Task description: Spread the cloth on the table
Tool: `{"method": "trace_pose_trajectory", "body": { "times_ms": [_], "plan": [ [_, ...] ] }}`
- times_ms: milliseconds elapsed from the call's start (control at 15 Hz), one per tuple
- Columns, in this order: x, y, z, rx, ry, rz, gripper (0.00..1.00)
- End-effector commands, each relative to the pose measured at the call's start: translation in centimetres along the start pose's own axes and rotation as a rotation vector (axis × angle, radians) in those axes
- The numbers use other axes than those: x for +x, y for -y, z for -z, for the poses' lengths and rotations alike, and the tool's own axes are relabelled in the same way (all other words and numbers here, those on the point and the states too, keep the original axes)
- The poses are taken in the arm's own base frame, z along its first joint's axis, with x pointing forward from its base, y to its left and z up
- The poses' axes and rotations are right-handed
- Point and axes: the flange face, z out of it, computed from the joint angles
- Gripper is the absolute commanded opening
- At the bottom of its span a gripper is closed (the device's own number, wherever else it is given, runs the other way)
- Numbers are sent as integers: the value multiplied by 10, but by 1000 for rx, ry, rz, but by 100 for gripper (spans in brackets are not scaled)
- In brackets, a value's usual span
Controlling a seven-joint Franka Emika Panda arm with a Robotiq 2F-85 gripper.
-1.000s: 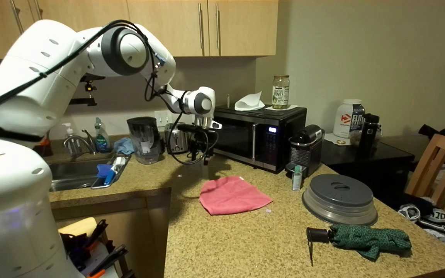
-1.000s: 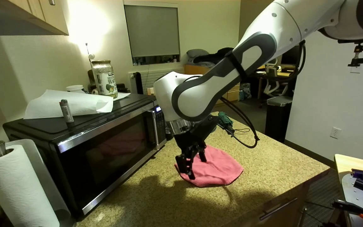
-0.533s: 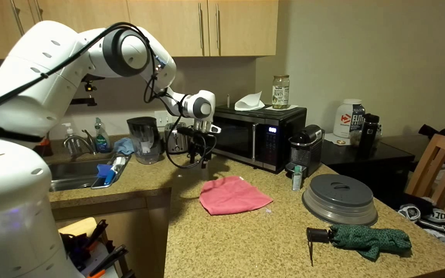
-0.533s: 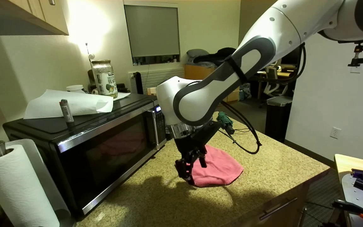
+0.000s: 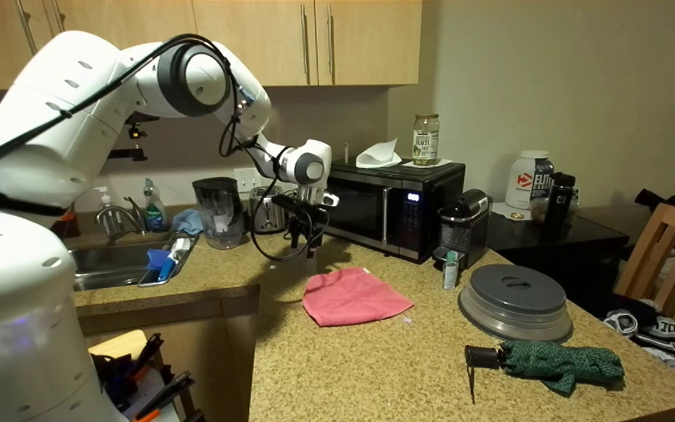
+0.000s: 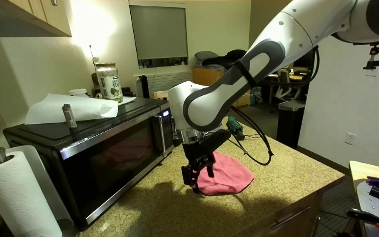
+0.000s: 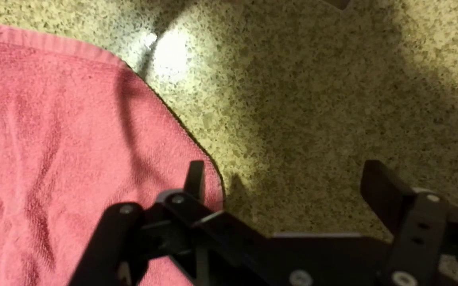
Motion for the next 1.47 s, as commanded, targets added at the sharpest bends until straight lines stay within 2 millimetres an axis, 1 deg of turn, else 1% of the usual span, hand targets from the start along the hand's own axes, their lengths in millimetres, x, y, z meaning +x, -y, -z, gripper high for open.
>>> {"method": "trace_pose_trajectory", "body": {
  "times_ms": [0,267,733,933,1400],
  "plan": [
    [-4,-2,-3,29,-16,-20,100],
    [-11,2,-6,33,11,-20,100],
    [-29,7,-24,92,106,-29,100],
    [-36,2,-36,115,144,-54,100],
    [-50,-17,-60,125,195,-143,100]
  ]
}}
